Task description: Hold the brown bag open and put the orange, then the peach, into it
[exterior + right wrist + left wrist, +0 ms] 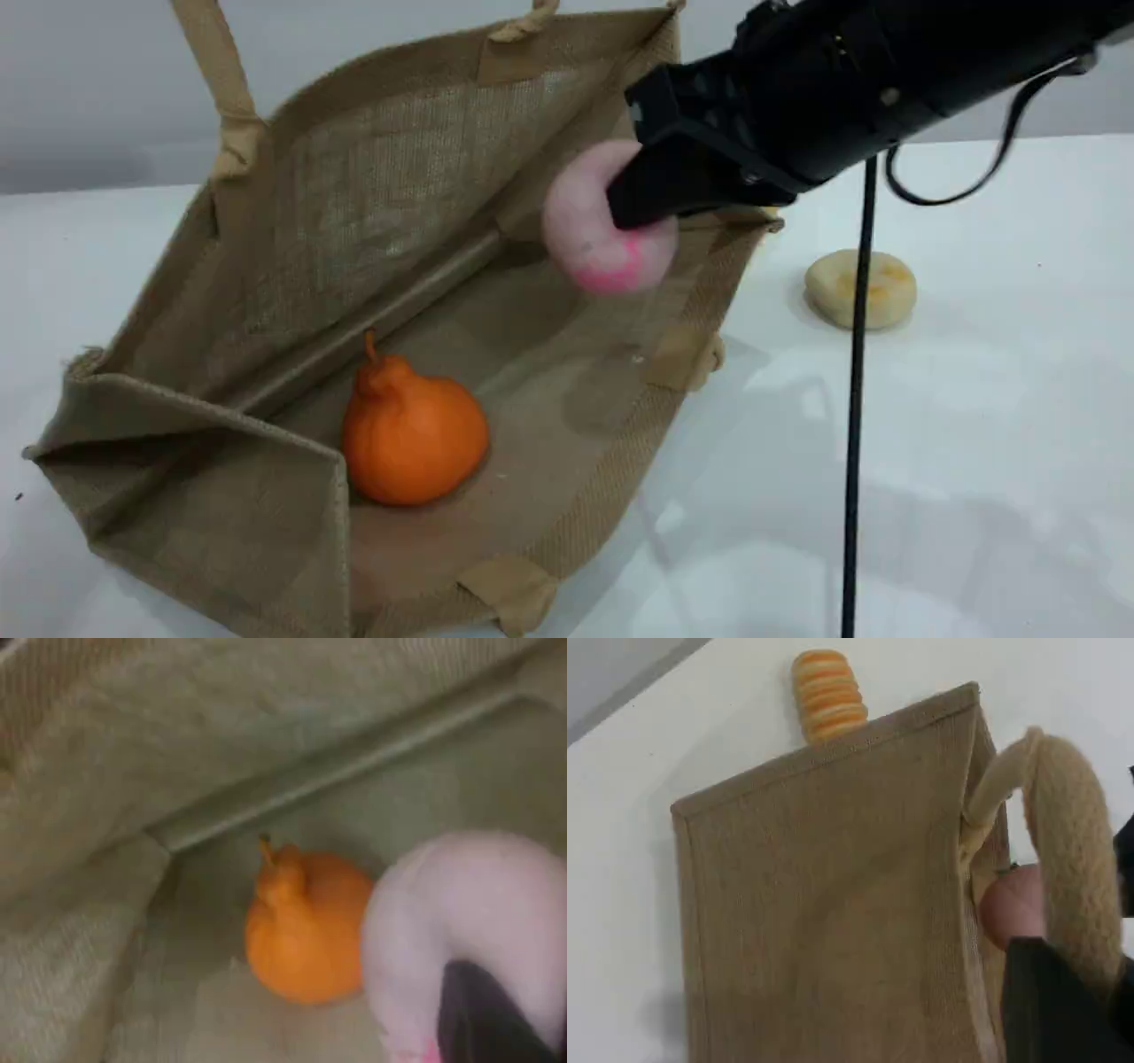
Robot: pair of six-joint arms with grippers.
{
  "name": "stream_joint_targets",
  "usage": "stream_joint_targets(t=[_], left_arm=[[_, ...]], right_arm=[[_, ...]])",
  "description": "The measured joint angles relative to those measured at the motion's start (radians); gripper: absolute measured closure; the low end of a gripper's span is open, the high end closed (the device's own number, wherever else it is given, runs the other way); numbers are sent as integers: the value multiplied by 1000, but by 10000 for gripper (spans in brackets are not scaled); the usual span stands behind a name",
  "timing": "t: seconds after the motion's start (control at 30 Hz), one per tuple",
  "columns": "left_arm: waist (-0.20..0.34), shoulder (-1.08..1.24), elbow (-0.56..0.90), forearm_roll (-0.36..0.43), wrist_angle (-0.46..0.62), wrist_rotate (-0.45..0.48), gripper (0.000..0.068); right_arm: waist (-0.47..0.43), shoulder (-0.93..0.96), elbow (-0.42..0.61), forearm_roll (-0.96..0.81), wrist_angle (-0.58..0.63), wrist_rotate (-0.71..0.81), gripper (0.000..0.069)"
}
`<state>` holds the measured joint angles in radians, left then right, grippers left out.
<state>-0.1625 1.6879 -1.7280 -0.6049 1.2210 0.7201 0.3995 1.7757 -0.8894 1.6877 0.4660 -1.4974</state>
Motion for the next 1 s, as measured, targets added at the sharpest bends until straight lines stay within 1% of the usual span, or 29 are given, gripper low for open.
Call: stream_joint_targets(t=[0.1,0.27,0.33,0.43,0.57,0.73,0.8,0.9,1.0], left_arm=[[0,0,0,0,0,0,604],[0,0,0,-1,0,-1,604],[0,0,0,-1,0,-2,604],[0,0,0,-1,0,-2,604],[0,0,0,-2,0,-3,604],[0,0,0,-7,0,-3,604],[0,0,0,-7,0,-3,604],[0,0,0,-7,0,-3,604],[0,0,0,-8,0,-3,604]], right_arm=[[0,56,-22,56,55,-68,676],[0,184,-98,55,159,-74,676],[3,235,-140,56,175,-74,676],[13,300,-207,55,167,-74,676],[59,373,-297,57,132,-73,676],[113,443,-395,59,38,-73,674],[128,457,-414,59,38,-73,673],[140,460,-416,57,41,-73,666],[140,460,-416,57,42,-73,635]])
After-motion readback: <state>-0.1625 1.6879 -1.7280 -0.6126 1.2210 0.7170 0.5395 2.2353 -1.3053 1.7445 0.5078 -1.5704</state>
